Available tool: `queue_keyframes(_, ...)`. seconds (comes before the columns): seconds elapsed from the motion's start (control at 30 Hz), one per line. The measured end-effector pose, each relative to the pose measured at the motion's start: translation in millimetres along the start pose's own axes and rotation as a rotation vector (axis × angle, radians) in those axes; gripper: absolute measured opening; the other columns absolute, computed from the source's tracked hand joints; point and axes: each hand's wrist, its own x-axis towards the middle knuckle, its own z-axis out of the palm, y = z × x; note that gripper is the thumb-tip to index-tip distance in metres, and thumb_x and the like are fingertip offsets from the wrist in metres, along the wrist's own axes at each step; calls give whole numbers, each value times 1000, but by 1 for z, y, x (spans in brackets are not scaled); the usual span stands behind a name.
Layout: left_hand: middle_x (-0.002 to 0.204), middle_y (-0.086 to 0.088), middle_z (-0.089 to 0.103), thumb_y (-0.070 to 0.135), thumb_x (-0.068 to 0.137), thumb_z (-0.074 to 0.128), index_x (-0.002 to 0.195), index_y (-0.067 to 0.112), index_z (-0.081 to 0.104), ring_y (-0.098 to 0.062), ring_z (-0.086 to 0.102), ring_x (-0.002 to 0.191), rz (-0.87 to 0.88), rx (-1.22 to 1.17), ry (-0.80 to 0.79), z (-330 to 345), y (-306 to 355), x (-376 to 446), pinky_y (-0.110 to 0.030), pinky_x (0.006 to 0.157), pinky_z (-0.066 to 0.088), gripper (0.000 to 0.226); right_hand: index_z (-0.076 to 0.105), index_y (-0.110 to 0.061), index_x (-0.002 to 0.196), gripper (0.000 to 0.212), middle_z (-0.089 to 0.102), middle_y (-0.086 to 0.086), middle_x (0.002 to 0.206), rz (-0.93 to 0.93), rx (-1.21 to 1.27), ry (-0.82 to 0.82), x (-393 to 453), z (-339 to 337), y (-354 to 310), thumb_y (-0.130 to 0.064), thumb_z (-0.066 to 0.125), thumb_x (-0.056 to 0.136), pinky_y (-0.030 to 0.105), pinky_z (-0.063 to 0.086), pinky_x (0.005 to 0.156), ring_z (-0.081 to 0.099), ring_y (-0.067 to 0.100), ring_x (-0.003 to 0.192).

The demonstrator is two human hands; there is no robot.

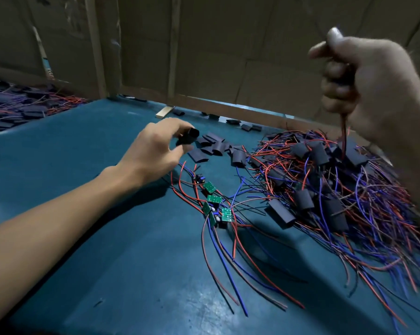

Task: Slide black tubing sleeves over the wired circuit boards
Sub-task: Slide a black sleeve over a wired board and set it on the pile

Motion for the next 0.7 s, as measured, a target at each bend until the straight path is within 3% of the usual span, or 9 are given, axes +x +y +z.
queue_keyframes(0.1, 107, -3, 73, 2, 83, 77, 115, 5, 70, -16, 68, 96, 43, -25, -39, 4, 17, 3, -31, 92, 53, 32, 70, -20, 85, 26, 50, 5, 61, -329, -421, 57, -27, 1, 35, -30, 56, 104, 35, 26, 40, 36, 26, 46)
queue_keyframes(0.13, 104, -1, 73, -1, 83, 75, 113, 6, 71, -13, 68, 94, 34, -54, -42, 7, 23, 5, -29, 91, 53, 31, 71, -18, 88, 22, 57, 5, 63, -392, -535, 27, -37, 4, 50, -26, 58, 103, 36, 33, 44, 45, 25, 49)
queue_keyframes(0.2, 97, 5, 73, -1, 83, 75, 108, 11, 72, -7, 66, 87, -41, -128, -46, 13, 35, 9, -26, 87, 53, 28, 72, -10, 93, 15, 63, -5, 68, -449, -682, -33, -59, 10, 80, -16, 61, 101, 22, 39, 53, 53, 5, 53)
queue_keyframes(0.27, 93, 10, 72, 5, 84, 76, 106, 16, 71, -2, 65, 85, -117, -182, -63, 20, 45, 6, -23, 84, 52, 25, 72, -5, 95, 12, 66, -4, 73, -475, -768, -55, -77, 13, 106, -11, 62, 99, 23, 45, 59, 55, 5, 59)
queue_keyframes(0.37, 97, 12, 70, 9, 83, 78, 108, 18, 69, 4, 63, 89, -145, -202, -79, 30, 54, -14, -14, 84, 48, 28, 73, -7, 96, 16, 69, -1, 84, -541, -853, -68, -96, 11, 122, -20, 64, 98, 39, 54, 63, 64, 20, 70)
queue_keyframes(0.5, 102, 12, 71, 17, 85, 79, 111, 16, 69, 9, 62, 95, -91, -190, -93, 26, 53, -29, -9, 88, 44, 28, 76, -11, 89, 20, 51, -10, 74, -621, -812, -9, -108, 2, 114, -29, 70, 94, 31, 43, 53, 46, 12, 59)
queue_keyframes(0.6, 107, 7, 73, 11, 88, 75, 114, 11, 71, -1, 66, 98, 20, -152, -58, 20, 58, -27, -19, 93, 49, 26, 77, -7, 87, 17, 50, -7, 70, -659, -738, 102, -114, -3, 107, -21, 71, 95, 21, 35, 56, 45, 14, 57)
queue_keyframes(0.7, 108, 4, 73, 5, 88, 73, 112, 10, 72, -14, 69, 96, 77, -60, 119, 12, 55, -19, -30, 90, 53, 24, 76, -4, 86, 18, 55, 4, 67, -694, -720, 235, -114, -6, 103, -18, 69, 96, 20, 34, 57, 47, 18, 57)
